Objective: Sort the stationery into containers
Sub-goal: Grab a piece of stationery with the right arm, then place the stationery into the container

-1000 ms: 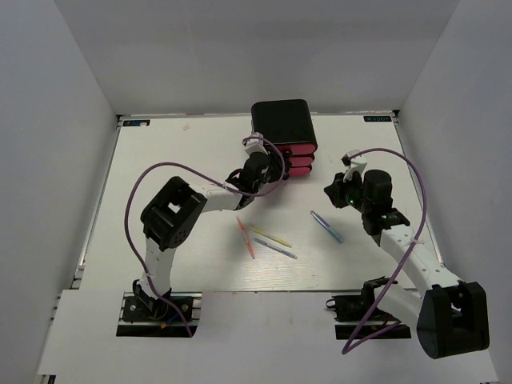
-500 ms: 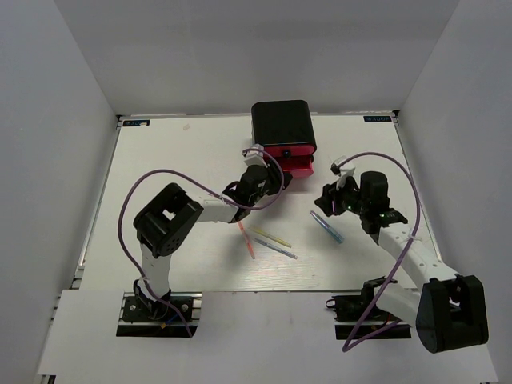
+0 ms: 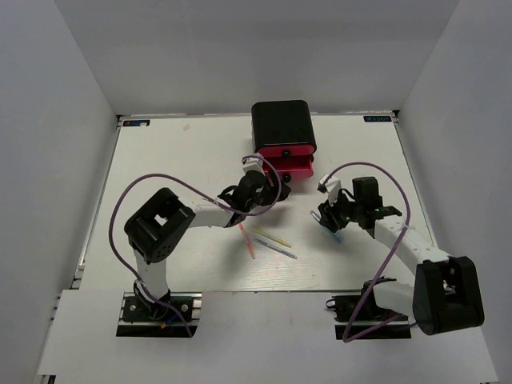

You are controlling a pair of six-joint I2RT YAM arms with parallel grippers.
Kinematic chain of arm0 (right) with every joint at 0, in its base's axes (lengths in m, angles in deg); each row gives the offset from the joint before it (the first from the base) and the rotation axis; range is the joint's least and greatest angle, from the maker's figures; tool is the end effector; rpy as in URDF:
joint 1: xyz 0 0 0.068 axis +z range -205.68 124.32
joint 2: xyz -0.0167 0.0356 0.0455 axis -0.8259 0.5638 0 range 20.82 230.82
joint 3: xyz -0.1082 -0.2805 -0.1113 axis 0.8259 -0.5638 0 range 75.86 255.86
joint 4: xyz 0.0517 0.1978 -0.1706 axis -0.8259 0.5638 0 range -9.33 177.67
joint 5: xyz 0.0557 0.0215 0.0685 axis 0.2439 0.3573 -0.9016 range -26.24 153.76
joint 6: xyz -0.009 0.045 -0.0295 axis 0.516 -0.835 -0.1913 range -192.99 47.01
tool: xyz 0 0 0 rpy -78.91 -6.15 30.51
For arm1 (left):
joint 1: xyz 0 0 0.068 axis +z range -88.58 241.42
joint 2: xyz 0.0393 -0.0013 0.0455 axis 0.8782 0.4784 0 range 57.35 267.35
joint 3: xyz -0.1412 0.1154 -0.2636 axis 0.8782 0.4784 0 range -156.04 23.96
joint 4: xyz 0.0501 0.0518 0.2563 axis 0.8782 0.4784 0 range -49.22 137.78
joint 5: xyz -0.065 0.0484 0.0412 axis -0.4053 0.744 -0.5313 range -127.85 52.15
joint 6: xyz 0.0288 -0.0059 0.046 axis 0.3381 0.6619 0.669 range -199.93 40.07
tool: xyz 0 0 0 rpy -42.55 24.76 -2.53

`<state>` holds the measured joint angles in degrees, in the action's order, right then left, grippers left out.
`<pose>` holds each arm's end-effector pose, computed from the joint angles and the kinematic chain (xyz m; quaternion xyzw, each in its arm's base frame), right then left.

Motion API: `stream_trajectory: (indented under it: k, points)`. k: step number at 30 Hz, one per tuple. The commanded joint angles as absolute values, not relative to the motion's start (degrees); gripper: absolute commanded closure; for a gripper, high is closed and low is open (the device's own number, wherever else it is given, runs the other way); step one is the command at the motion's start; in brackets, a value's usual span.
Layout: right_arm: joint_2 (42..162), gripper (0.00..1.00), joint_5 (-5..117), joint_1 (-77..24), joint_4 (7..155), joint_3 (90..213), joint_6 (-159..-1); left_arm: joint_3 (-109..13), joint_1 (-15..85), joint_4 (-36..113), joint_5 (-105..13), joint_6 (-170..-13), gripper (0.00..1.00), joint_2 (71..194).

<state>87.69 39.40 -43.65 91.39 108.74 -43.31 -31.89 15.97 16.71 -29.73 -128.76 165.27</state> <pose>0.2063 0.0594 0.2359 -0.3970 0.8141 0.1347 0.4018 0.2945 -0.2919 0.1992 -0.0617 0.8536 -0.3353 0.3939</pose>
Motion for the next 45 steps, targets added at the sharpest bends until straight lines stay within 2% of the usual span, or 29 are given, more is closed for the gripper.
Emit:
stream_trajectory:
  k: [1, 3, 5, 10, 13, 17, 20, 21, 24, 29, 33, 39, 40, 45]
  points:
    - [90.95, 0.44, 41.95, -43.47, 94.65, 109.88, -38.0, -30.01, 15.02, 18.8, -29.5, -126.25, 0.21, 157.73]
    - [92.61, 0.39, 42.83, -43.46, 94.82, 109.79, -37.65, -28.44, 14.49, 19.42, -29.5, -125.02, 0.2, 154.93]
    - [93.33, 0.37, 43.19, -43.46, 94.74, 109.87, -37.57, -27.29, 14.49, 20.48, -28.97, -124.32, 0.2, 152.81]
    - [96.84, 0.37, 45.73, -43.29, 94.82, 110.31, -37.22, -21.84, 13.35, 25.22, -26.16, -123.78, 0.17, 144.29]
    - [98.42, 0.42, 46.96, -42.94, 94.47, 110.05, -36.25, -17.62, 13.35, 29.25, -22.22, -123.78, 0.08, 136.56]
    - [99.57, 0.61, 48.02, -42.59, 94.82, 109.35, -34.93, -10.08, 13.87, 31.47, -17.38, -126.68, 0.0, 125.75]
    - [100.36, 0.75, 46.89, -42.59, 96.4, 109.08, -33.36, -5.59, 14.4, 30.85, -16.49, -127.39, 0.0, 118.89]
    - [100.36, 0.85, 46.62, -42.24, 97.1, 109.34, -33.0, -4.79, 14.4, 30.85, -15.79, -128.26, 0.0, 117.74]
    - [99.4, 1.0, 43.37, -42.41, 99.82, 111.88, -31.07, -2.68, 14.4, 30.24, -15.79, -128.97, 0.0, 115.36]
    - [92.82, 1.0, 31.18, -42.5, 104.3, 121.44, -21.95, -1.26, 14.4, 28.3, -18.07, -128.35, 0.0, 114.65]
    - [91.92, 1.0, 22.29, -42.5, 107.22, 129.54, -12.34, -1.96, 14.4, 30.59, -18.07, -127.03, 0.0, 114.65]
    - [98.05, 0.99, 16.3, -41.88, 105.9, 138.08, -4.02, -2.49, 14.4, 30.68, -18.07, -125.98, 0.0, 114.65]
    - [99.12, 0.95, 16.21, -41.45, 106.07, 140.61, -2.69, -2.49, 14.4, 30.68, -18.07, -125.98, 0.0, 114.65]
    - [104.92, 0.95, 15.77, -39.78, 98.29, 142.75, -2.23, -2.49, 14.4, 30.68, -18.6, -125.98, 0.0, 114.65]
